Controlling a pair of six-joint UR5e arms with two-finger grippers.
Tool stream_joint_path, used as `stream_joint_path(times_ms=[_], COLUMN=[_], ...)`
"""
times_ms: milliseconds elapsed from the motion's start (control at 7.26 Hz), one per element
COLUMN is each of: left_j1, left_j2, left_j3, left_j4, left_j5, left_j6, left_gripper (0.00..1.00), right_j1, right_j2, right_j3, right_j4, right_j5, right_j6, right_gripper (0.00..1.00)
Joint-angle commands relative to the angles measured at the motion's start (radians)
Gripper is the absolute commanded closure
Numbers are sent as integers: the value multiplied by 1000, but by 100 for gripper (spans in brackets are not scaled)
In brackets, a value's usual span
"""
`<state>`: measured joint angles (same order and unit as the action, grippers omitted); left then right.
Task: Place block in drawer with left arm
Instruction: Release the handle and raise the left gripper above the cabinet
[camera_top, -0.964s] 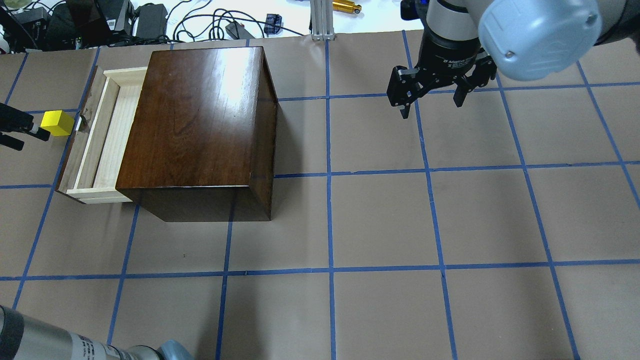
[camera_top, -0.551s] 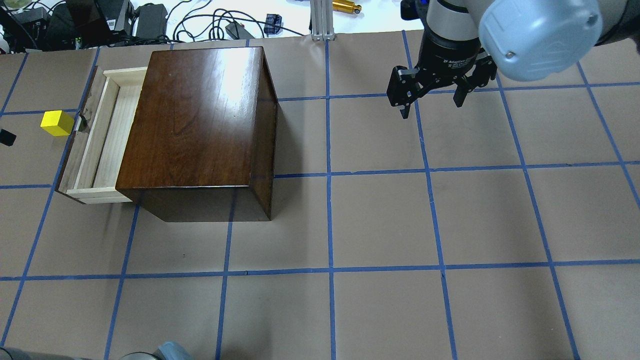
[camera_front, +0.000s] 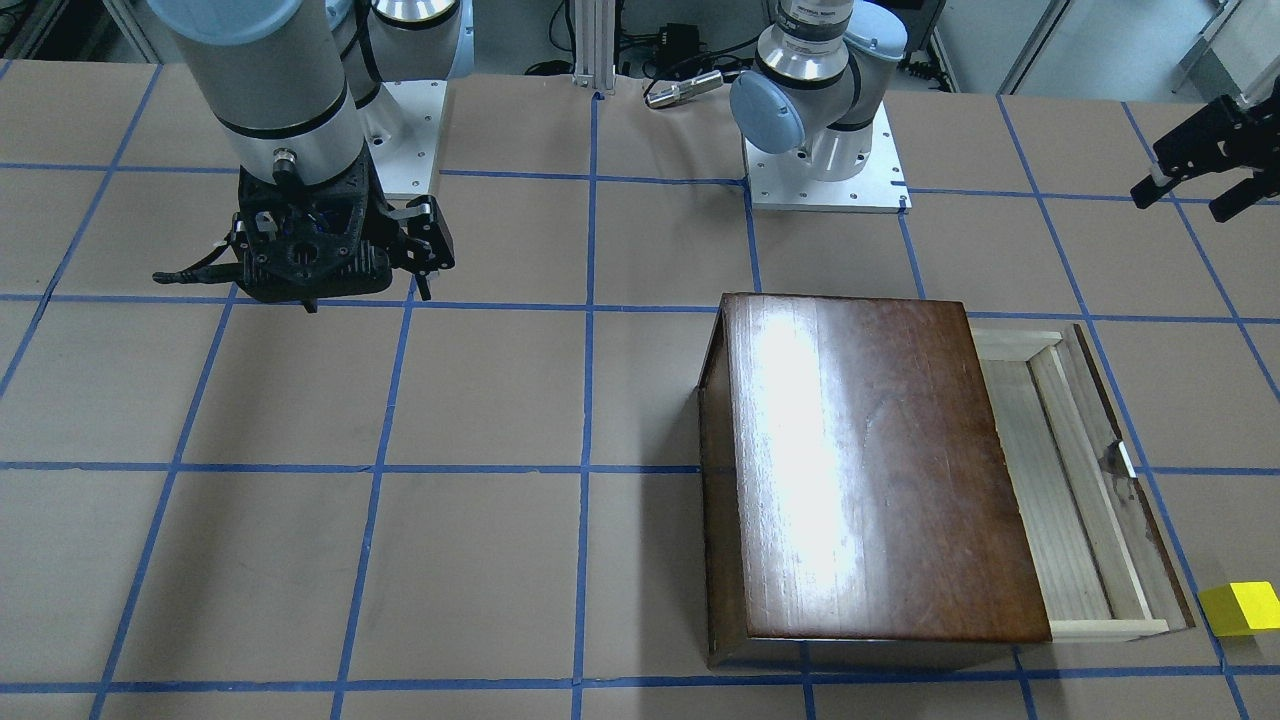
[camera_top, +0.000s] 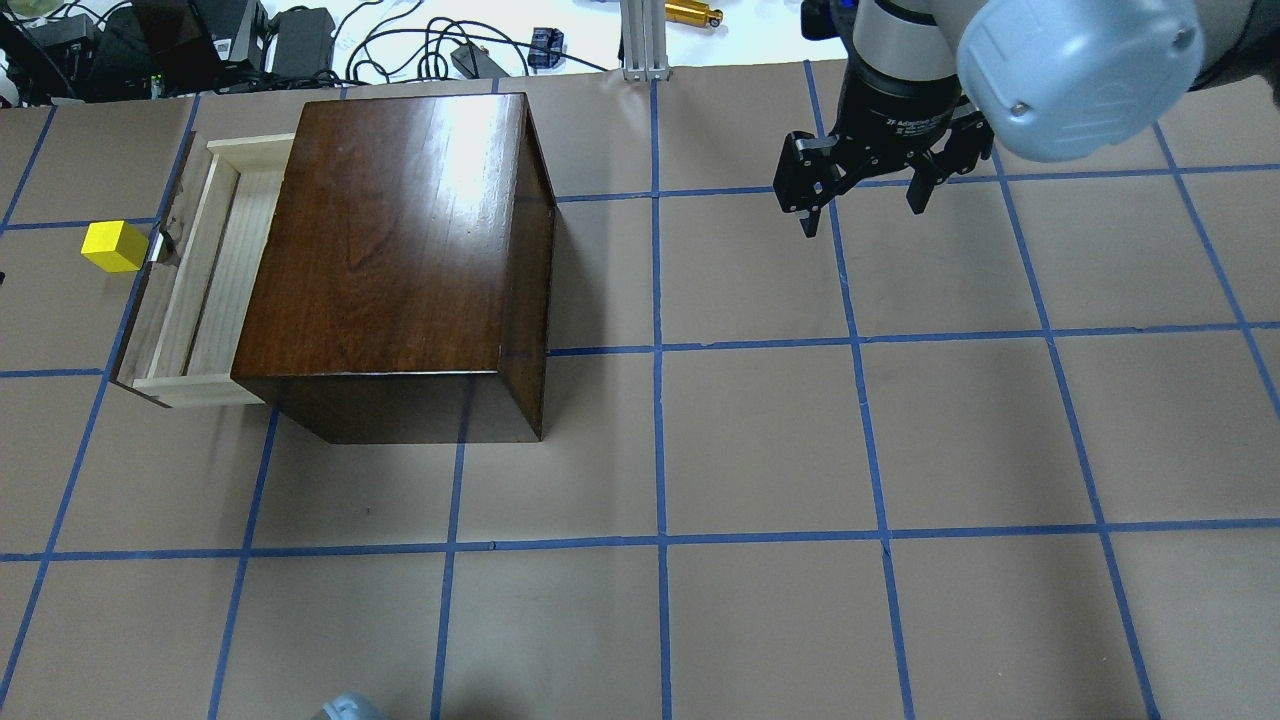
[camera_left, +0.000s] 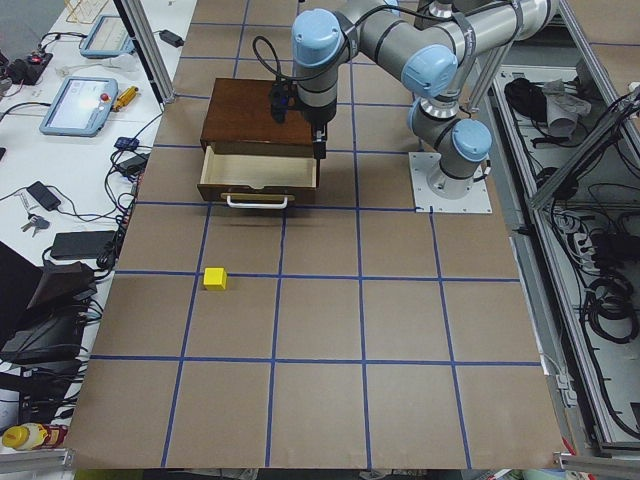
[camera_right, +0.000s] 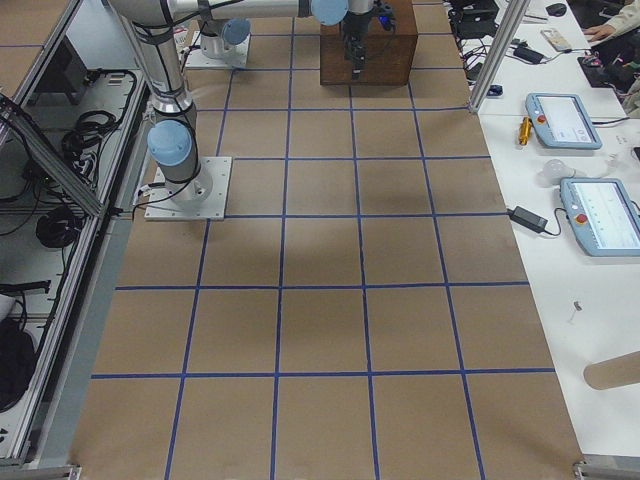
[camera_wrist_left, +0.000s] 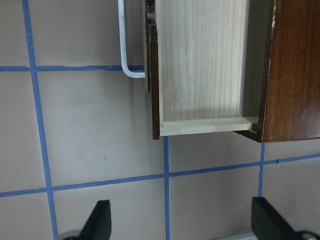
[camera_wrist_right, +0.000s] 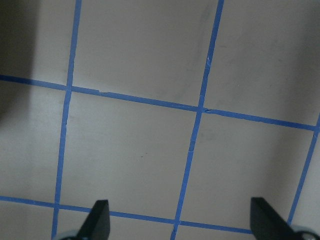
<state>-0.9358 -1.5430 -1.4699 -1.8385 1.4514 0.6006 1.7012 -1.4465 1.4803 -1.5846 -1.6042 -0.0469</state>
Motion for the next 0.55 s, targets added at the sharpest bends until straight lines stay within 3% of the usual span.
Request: stream_joint_path(times_ms=[0, 138, 413], left_j1=[-208, -304, -493], left_j2=[12, 6, -11], left_j3=[11, 10, -1], left_j4=[7, 30, 90], left_j5=[3, 4, 99], left_j6=[-297, -420, -592], left_gripper=[0, 0, 0], right_j1=[0, 0, 0], right_j2=[0, 0, 0], right_j3=[0, 0, 0], right_j4=[0, 0, 0], right_j5=[0, 0, 0], right_j6=[1, 1, -1], right_gripper=[0, 0, 0])
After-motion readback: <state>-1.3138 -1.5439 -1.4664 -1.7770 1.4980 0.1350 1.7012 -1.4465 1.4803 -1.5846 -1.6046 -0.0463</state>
